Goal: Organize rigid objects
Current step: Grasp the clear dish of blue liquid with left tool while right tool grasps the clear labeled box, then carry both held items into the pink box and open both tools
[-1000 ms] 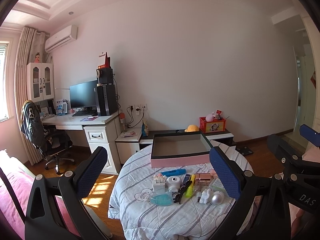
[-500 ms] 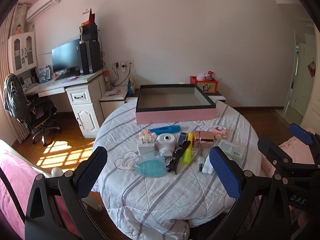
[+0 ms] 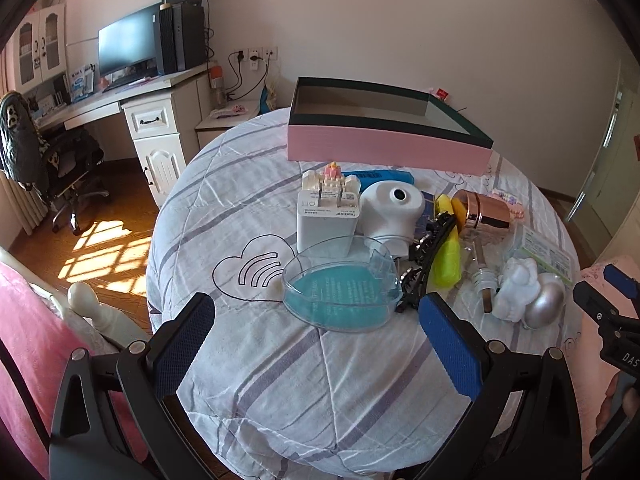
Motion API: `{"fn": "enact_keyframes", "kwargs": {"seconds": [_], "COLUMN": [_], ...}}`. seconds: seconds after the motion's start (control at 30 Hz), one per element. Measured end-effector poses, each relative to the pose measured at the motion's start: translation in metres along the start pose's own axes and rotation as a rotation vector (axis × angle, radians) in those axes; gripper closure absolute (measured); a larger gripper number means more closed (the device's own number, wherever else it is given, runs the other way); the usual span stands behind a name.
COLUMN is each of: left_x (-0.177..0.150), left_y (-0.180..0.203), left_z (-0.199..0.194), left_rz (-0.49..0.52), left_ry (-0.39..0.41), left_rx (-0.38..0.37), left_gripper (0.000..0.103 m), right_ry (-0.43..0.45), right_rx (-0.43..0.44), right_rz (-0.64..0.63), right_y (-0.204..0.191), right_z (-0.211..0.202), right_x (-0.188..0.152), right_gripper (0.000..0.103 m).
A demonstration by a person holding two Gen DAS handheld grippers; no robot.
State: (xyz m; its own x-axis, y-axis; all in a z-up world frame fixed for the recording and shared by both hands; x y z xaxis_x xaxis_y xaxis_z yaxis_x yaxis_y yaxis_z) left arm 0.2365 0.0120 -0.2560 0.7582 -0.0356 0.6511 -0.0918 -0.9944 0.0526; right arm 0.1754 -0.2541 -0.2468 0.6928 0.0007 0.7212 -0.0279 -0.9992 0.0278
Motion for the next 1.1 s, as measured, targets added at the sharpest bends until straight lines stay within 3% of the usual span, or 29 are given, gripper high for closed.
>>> {"fn": "enact_keyframes", "kwargs": {"seconds": [0.3,0.4,0.47,0.67,0.83,0.87,0.9,1.1], "left_x": [0.001,0.003,0.003,0.006,0.006,0.006,0.006,0.015], "left_y": [0.003,-0.001,-0.003,-0.004,-0.005,-0.005,-0.005,-0.003], "left_z": [0.040,0.041,0.042,0.040,0.033,0.032,0.029,0.014], "left_rz": [0.002,-0.002,0.013,0.033,0.032,0.034,0.035,0.042], "left_ry": [-0.076,-0.061,-0.057,-0.043,-0.030,-0.025,-0.018,0.019], "left_rx": [0.024,-0.006,0.020,0.007,0.003,0.001,-0.001,-0.033], "left_gripper": [0.001,0.012,0.029,0.030,0.030,0.030,0.030,0.030], "right_ry": [-0.051,-0.048,-0.049,-0.029,-0.061,-0.056,-0.055,-0.009], "right_rx": [0.088,0.116,0.144,0.233,0.311,0.321,0.318,0.318], "right_rz": [-0.051,-0.087,-0.098,-0.127,-0.152,-0.144,-0.142,-0.103], "right_y": [0.005,0.001,0.001,-0.002,-0.012,-0.013,-0.012,-0.012], "right_z": [0.037,0.047,0.053,0.063,0.079,0.078,0.078,0.063], "right_x": [-0.006,-0.004,-0.001,0.018,0.024,0.024,0.025,0.026], "right_gripper": [0.000,0.000,0.000,0.000,0.015,0.025,0.028,0.028]}}
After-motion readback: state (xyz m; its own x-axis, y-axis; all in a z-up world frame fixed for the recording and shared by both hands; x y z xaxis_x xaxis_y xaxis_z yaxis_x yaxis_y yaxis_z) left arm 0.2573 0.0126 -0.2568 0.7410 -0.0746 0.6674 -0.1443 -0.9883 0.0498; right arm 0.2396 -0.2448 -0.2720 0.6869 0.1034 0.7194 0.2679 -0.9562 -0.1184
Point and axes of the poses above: each gripper's, at about its wrist camera, not at the fingertips, and z roughly the way its jaws point, y to its right, x to its top, the point moved 6 cm from there along z, roughly the way its jaws point, and after that the axes turned 5 degrees about -y, right-handed, at the moved point
